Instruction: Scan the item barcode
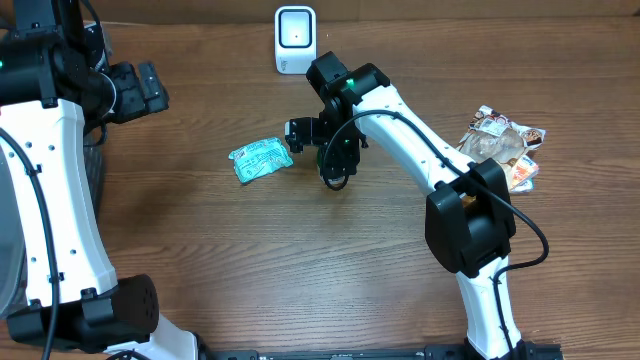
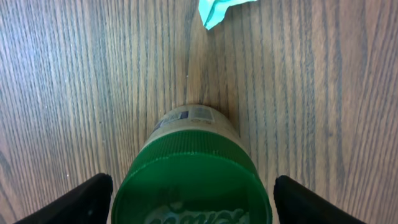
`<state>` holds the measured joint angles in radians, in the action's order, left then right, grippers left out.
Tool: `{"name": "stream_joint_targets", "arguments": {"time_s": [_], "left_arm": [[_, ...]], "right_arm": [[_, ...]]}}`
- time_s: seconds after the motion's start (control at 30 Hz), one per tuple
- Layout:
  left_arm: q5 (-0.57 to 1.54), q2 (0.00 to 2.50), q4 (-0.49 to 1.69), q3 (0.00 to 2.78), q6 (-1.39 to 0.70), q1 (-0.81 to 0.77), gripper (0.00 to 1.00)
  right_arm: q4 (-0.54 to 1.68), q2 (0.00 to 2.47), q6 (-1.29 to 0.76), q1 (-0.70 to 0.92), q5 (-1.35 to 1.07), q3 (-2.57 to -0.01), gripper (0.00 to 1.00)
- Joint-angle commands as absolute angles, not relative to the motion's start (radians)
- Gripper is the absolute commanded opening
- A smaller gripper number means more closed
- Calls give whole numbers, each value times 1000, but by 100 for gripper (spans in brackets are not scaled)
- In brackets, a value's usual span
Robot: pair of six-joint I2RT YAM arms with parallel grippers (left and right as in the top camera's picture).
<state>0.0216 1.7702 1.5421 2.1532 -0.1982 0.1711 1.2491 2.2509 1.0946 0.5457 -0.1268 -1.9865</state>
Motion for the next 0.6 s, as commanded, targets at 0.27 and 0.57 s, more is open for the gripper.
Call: {"name": "stream_joint_targets", "arguments": {"time_s": [0.27, 0.57], "left_arm": [[19, 1773, 1544, 2162, -176, 170, 100], [18, 1773, 1544, 2162, -176, 170, 100]], "right_arm": [[1344, 2223, 324, 549, -144, -2170, 100], [1360, 2225, -193, 549, -146, -2134, 100]]}}
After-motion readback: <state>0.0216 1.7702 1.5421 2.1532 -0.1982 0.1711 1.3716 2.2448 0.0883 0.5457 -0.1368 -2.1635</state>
